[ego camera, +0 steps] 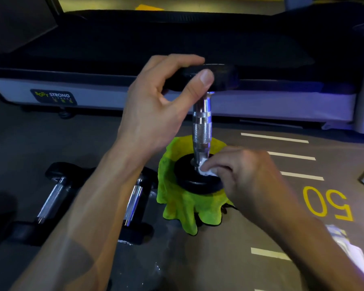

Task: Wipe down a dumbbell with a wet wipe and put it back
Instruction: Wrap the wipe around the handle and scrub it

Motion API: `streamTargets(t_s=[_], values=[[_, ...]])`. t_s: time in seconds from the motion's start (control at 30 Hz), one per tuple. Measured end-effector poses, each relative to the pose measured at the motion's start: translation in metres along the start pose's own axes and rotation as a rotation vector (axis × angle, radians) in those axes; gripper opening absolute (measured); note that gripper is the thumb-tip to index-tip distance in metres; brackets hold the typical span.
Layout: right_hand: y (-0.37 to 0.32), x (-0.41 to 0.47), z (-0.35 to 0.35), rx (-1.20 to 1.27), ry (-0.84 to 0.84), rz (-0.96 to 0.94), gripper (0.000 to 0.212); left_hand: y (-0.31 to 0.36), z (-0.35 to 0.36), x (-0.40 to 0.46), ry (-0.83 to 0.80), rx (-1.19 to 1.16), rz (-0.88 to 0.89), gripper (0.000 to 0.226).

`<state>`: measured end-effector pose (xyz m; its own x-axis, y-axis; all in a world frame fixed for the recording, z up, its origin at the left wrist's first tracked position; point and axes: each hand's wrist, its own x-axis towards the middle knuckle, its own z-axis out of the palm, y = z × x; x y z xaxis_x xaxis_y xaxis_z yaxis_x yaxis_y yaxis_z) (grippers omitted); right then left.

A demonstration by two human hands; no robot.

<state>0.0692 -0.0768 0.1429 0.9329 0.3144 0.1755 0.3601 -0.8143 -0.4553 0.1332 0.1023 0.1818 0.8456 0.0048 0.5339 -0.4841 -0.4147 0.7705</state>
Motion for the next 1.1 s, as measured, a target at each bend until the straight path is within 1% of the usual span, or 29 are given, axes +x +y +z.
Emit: streamTargets(t_s=[0.1, 0.13, 0.2, 0.23, 0.27, 0.3, 0.4, 0.43, 0.5, 0.57, 0.67, 0.77, 0.87, 0.9, 1.0, 1.1], values=[[-0.014, -0.004, 0.003, -0.006, -0.008, -0.059, 0.02, 0.001, 0.003, -0.002, -0.015, -0.045, 0.004, 0.026], [-0.022, -0.003, 0.007, 0.007, -0.034, -0.079, 0.018, 0.001, 0.004, -0.002, -0.013, -0.05, 0.004, 0.026], [-0.029, 0.002, 0.022, 0.144, -0.071, -0.102, 0.013, 0.001, 0.005, -0.002, -0.019, -0.059, 0.01, 0.027], [-0.032, 0.005, 0.026, 0.114, -0.073, -0.121, 0.015, 0.001, 0.004, -0.003, -0.027, -0.065, 0.016, 0.026], [-0.032, 0.007, 0.028, 0.069, -0.051, -0.112, 0.02, 0.0, 0.003, -0.003, -0.038, -0.074, 0.021, 0.026], [-0.027, 0.007, 0.029, 0.028, 0.012, -0.141, 0.024, -0.001, 0.002, -0.003, -0.049, -0.082, 0.027, 0.025], [-0.008, -0.006, 0.027, 0.168, 0.17, -0.137, 0.025, -0.006, -0.005, 0.004, -0.094, -0.113, 0.045, 0.02], [0.0, -0.011, 0.026, 0.196, 0.228, -0.112, 0.025, -0.008, -0.007, 0.007, -0.122, -0.127, 0.05, 0.019], [0.015, -0.015, 0.024, 0.22, 0.279, -0.032, 0.025, -0.01, -0.012, 0.011, -0.189, -0.179, 0.049, 0.018], [0.022, -0.016, 0.021, 0.291, 0.259, 0.015, 0.023, -0.013, -0.014, 0.013, -0.232, -0.235, 0.037, 0.02], [0.019, -0.013, 0.015, 0.416, 0.157, -0.021, 0.021, -0.017, -0.014, 0.014, -0.24, -0.264, 0.028, 0.021], [0.001, 0.003, 0.017, 0.363, 0.111, -0.126, 0.017, -0.014, -0.009, 0.014, -0.244, -0.261, 0.044, 0.021], [-0.016, 0.016, 0.038, 0.125, 0.189, -0.264, 0.02, -0.014, -0.009, 0.013, -0.248, -0.269, 0.046, 0.02], [-0.015, 0.016, 0.041, 0.095, 0.226, -0.277, 0.021, -0.014, -0.01, 0.013, -0.246, -0.269, 0.041, 0.02], [-0.001, 0.008, 0.038, 0.18, 0.323, -0.224, 0.021, -0.014, -0.013, 0.013, -0.24, -0.266, 0.024, 0.019], [-0.002, 0.0, 0.03, 0.185, 0.334, -0.169, 0.021, -0.014, -0.011, 0.012, -0.234, -0.263, 0.025, 0.019]])
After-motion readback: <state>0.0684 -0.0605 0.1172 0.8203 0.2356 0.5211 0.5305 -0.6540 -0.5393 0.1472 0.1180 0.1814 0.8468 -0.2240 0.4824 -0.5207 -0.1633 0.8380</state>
